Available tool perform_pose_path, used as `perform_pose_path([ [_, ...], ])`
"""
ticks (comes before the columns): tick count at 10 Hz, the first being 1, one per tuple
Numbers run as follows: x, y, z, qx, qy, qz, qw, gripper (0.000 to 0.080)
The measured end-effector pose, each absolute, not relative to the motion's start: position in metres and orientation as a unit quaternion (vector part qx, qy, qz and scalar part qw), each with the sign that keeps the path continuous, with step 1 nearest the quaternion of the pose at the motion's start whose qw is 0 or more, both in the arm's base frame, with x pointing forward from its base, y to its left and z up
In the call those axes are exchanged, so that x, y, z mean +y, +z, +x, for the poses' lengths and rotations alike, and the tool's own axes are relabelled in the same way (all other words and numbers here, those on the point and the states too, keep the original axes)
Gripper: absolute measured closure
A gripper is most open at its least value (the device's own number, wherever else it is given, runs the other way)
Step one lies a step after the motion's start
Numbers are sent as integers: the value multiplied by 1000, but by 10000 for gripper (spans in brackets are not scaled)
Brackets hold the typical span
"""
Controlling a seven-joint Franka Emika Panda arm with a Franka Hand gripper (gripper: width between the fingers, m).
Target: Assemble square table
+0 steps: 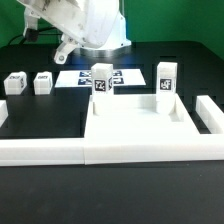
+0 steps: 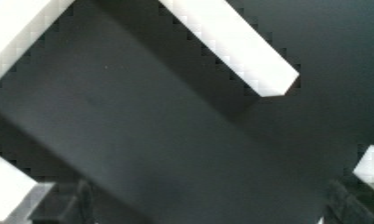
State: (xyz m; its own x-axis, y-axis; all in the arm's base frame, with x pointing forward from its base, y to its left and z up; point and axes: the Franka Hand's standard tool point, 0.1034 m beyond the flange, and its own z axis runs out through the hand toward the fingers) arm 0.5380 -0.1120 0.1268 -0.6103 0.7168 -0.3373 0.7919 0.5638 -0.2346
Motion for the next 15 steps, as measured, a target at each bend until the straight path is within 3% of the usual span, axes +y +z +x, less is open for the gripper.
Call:
perform_pose_path([
  [1,-113,125,537,868,-182,450,105,150],
  [5,-129,82,501,738,-162,645,115,150],
  [7,-136,69,474,654,-158,732,106,150],
  [10,-153,73,461,544,-156,821,79,150],
  [15,-144,67,461,397,-138,903,92,150],
])
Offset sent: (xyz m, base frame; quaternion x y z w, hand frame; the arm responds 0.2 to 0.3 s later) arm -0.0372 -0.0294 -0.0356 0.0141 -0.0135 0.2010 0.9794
